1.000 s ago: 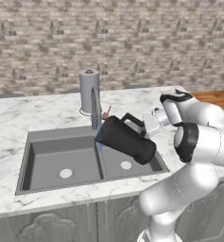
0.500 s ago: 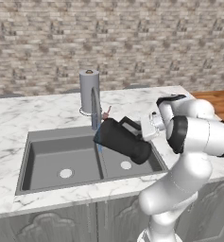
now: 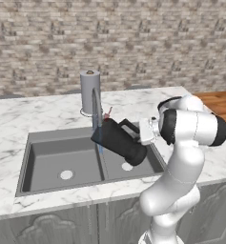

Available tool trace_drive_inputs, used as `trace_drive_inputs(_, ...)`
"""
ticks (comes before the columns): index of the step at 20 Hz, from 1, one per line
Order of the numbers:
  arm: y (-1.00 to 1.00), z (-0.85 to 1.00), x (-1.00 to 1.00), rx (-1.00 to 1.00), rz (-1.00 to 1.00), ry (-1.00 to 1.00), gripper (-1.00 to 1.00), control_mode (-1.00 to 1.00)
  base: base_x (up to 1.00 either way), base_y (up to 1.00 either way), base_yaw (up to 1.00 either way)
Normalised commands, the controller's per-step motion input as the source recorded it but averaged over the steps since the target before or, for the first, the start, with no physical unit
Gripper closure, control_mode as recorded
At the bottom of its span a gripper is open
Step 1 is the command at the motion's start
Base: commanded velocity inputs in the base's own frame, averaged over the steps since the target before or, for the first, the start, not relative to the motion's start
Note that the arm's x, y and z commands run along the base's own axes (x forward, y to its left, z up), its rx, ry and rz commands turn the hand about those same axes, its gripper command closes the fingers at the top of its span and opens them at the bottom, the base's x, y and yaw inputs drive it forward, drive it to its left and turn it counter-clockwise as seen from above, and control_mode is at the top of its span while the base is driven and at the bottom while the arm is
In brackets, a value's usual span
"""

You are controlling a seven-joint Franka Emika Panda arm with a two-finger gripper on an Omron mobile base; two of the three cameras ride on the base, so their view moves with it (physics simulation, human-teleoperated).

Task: Turn on the sink faucet and place the jug under the water for a few seconds to fill it up.

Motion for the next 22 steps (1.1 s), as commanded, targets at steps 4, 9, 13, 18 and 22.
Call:
trace_drive_inputs(4,0.0,-0.12,0.16,0.12,0.03,-0.01,1.0,-1.0,0.0,0.0,0.0)
trace_drive_inputs(9,0.0,-0.08,0.15,0.11,0.02,0.0,1.0,-1.0,0.0,0.0,0.0)
trace_drive_inputs(13,0.0,-0.08,0.07,0.08,0.0,0.0,1.0,-1.0,0.0,0.0,0.0)
trace_drive_inputs(18,0.0,-0.1,0.06,0.06,0.0,0.0,1.0,-1.0,0.0,0.0,0.0)
trace_drive_inputs(22,0.07,-0.07,0.01,0.02,0.0,0.0,1.0,-1.0,0.0,0.0,0.0)
